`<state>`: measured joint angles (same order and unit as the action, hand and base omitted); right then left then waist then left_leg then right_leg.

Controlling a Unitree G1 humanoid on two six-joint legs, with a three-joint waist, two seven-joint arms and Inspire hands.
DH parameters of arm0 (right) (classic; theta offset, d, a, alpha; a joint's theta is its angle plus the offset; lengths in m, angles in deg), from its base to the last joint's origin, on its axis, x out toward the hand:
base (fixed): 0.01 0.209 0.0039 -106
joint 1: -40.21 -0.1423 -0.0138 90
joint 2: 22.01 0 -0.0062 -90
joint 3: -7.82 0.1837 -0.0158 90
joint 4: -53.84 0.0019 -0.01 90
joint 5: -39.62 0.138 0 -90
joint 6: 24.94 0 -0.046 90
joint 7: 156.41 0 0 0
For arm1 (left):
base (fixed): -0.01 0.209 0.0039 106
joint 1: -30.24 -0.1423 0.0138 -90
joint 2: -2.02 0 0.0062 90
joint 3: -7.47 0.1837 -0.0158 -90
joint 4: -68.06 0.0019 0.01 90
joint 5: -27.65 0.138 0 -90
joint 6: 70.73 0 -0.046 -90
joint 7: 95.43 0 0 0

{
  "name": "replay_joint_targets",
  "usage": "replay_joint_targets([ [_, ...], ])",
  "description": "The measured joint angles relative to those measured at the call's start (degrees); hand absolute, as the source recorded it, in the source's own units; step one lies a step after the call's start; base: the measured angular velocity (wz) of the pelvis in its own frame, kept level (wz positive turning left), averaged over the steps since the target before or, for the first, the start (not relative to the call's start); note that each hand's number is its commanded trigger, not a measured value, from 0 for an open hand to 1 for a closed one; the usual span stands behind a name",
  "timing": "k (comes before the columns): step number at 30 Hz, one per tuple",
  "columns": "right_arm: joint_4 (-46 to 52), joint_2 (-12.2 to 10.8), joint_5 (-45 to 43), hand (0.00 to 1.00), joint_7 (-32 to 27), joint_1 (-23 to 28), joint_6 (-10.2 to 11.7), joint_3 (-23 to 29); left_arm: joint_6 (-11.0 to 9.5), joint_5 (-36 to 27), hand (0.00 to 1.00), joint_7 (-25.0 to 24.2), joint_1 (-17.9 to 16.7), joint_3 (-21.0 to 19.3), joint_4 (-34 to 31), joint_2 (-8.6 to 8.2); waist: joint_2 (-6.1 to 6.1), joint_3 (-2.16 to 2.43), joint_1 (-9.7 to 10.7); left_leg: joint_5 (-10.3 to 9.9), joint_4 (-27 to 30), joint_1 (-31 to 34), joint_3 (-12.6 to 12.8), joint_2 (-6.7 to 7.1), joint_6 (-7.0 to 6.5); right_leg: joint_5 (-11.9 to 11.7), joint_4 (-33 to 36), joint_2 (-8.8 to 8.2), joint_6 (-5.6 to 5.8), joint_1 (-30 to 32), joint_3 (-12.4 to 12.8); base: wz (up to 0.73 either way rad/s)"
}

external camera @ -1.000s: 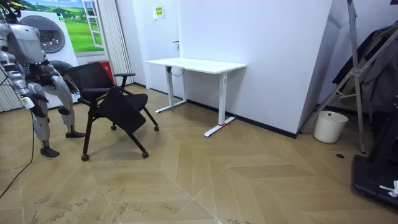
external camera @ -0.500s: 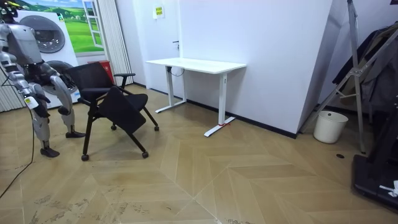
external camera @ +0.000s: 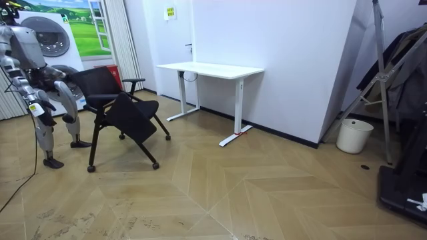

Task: Push chair

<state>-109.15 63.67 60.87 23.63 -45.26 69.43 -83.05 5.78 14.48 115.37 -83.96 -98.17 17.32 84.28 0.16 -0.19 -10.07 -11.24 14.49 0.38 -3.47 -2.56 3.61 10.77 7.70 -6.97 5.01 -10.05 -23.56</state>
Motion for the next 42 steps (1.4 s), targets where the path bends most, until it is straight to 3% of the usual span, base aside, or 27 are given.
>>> replay_joint_targets([
  [6,-0.12,-0.13,-1.31,0.0,0.97,0.97,1.1,0.0,-2.29,0.8,0.0,0.35,1.17,0.01,-2.73,0.73,-0.28,0.05,0.5,0.0,-0.13,-0.06,0.05,0.0,0.0,0.0,0.01,-0.01,0.0,0.06,0.07,0.0],
  [13,0.02,-0.31,-3.45,0.0,1.41,2.27,1.91,0.01,-4.31,7.73,0.0,4.92,3.42,0.02,-5.17,2.2,-0.51,0.11,0.67,0.0,-0.4,-0.77,0.4,-0.01,-0.01,-0.01,0.03,-0.02,0.0,-0.27,0.64,-0.03],
  [18,0.01,-0.3,-3.66,0.0,1.38,2.43,1.99,0.01,-5.32,9.8,0.0,7.91,3.69,0.1,-7.96,2.64,-0.32,0.06,2.1,0.0,-0.91,-1.06,0.52,-0.05,-0.01,-0.01,0.04,-0.02,0.0,-0.4,1.25,-0.01],
  [21,0.01,-0.29,-3.75,0.0,1.39,2.46,2.01,0.03,-5.85,14.25,0.0,9.28,4.44,0.06,-8.93,2.95,-0.08,0.09,2.07,0.0,-1.07,-1.04,0.94,-0.12,-0.01,-0.01,0.05,-0.02,0.0,-0.08,1.5,-0.07],
  [23,0.06,-0.27,-5.27,0.0,1.45,2.48,2.03,0.09,-6.29,20.14,0.0,9.4,4.52,0.08,-9.2,4.28,0.05,0.1,2.5,0.0,-1.01,-1.01,1.03,-0.12,-0.01,-0.01,0.02,-0.02,0.0,0.09,1.6,0.0],
  [29,0.23,-0.04,-7.36,0.0,3.8,2.48,2.03,2.14,-6.47,32.72,0.0,10.25,5.21,0.1,-10.23,5.11,1.23,0.35,3.59,0.0,-1.47,-1.83,1.57,-0.15,-0.02,-0.02,-0.06,-0.04,0.01,-0.06,2.47,-0.04],
  [34,0.2,-0.04,-7.39,0.0,5.82,2.93,1.89,2.14,-6.43,36.32,0.0,10.26,5.2,0.26,-13.42,5.17,1.72,0.33,3.93,0.01,-1.72,-2.3,2.06,-0.17,-0.03,-0.01,-0.06,-0.11,0.02,-0.06,3.11,-0.07],
  [42,0.32,0.15,-8.53,0.0,6.44,3.14,1.87,2.16,-5.82,41.82,0.0,10.24,5.06,0.36,-19.18,5.18,1.33,0.29,4.25,0.01,-2.42,-3.76,2.59,-0.23,-0.04,0.04,0.01,-0.11,0.09,-0.37,4.92,-0.1],
])
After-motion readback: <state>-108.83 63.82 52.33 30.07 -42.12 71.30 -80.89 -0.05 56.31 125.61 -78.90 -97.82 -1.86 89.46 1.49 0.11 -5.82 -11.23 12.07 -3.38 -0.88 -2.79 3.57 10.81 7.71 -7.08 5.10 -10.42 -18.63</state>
